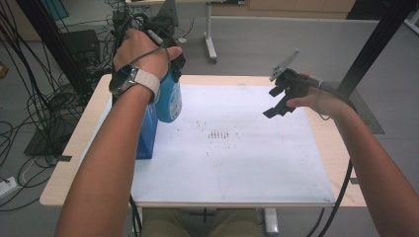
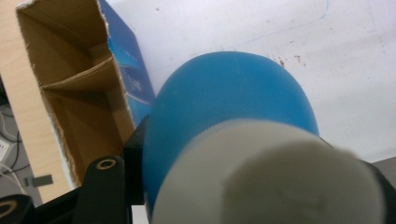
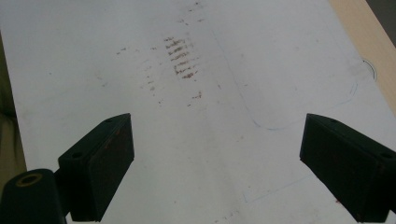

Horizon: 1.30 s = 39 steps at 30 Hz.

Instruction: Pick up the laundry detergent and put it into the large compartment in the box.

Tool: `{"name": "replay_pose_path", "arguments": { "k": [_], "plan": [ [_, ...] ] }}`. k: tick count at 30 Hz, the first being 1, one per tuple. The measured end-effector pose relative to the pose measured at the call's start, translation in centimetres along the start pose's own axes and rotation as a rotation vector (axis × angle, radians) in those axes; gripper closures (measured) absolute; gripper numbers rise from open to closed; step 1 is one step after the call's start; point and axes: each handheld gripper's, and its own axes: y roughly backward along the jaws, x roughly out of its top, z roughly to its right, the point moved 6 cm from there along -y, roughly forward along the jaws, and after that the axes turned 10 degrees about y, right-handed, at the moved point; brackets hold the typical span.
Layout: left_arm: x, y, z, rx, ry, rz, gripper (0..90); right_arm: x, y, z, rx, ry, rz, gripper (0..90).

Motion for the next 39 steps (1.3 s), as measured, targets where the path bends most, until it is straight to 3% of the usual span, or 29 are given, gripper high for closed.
{"name": "replay_pose_path", "arguments": {
  "k": [14, 19, 39],
  "plan": [
    [-0.2, 0.8, -0.2, -0.022, 0.037, -0.006, 40.0, 0.4, -0.3, -0.3, 0.001, 0.008, -0.003, 9.8],
    [0.0, 1.3, -0.3, -0.007, 0.043, -0.007, 40.0, 0.4, -0.4, -0.4, 0.005, 0.009, -0.005, 10.0],
    [0.4, 2.6, -2.3, 0.007, 0.049, 0.012, 39.9, 0.1, 0.0, -0.1, -0.002, -0.010, 0.005, 10.0]
  ]
}}
